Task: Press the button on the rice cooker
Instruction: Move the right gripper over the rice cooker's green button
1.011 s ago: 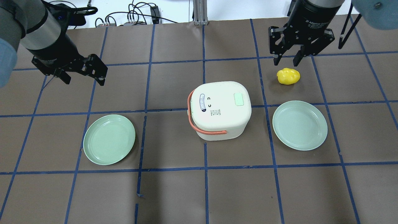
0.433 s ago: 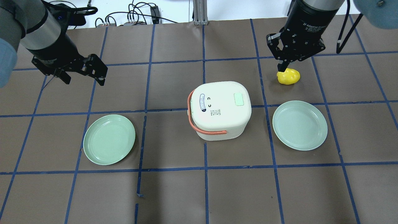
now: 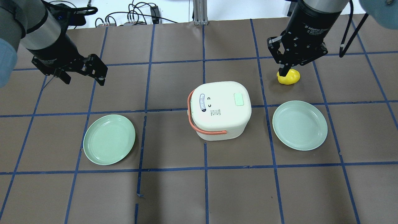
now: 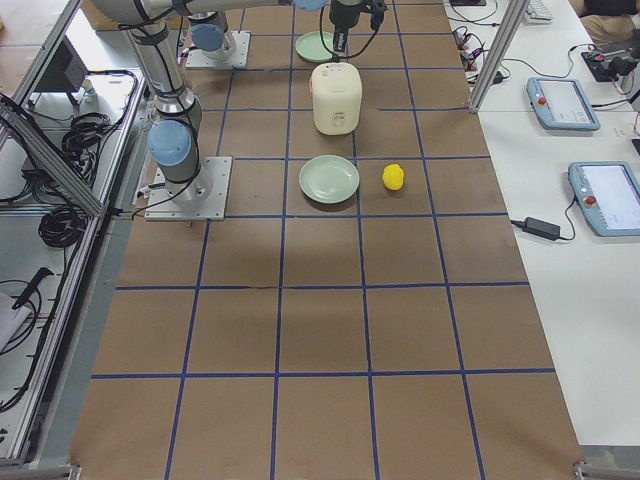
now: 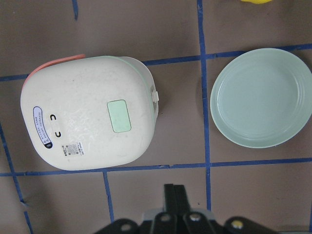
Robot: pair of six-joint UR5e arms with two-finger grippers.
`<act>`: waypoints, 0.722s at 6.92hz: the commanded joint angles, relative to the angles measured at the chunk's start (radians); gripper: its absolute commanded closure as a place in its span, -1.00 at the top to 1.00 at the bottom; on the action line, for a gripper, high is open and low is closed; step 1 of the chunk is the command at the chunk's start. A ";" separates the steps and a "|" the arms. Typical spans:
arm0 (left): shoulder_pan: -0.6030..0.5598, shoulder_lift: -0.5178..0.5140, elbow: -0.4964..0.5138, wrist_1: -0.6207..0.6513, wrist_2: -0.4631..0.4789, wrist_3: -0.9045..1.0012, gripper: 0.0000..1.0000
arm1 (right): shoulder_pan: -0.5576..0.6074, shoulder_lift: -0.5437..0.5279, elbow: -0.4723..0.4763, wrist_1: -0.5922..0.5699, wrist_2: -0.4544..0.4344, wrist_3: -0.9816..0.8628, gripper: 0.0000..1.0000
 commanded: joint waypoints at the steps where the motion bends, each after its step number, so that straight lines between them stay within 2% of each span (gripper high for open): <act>1: 0.000 0.000 0.000 0.000 0.000 0.000 1.00 | 0.065 0.012 0.015 -0.048 0.002 0.036 -0.94; 4: 0.000 0.000 0.000 0.000 0.000 0.000 1.00 | 0.120 0.023 0.162 -0.252 -0.002 0.082 -0.94; 5: 0.000 0.000 0.000 0.000 0.000 0.000 1.00 | 0.127 0.032 0.219 -0.362 -0.007 0.125 -0.94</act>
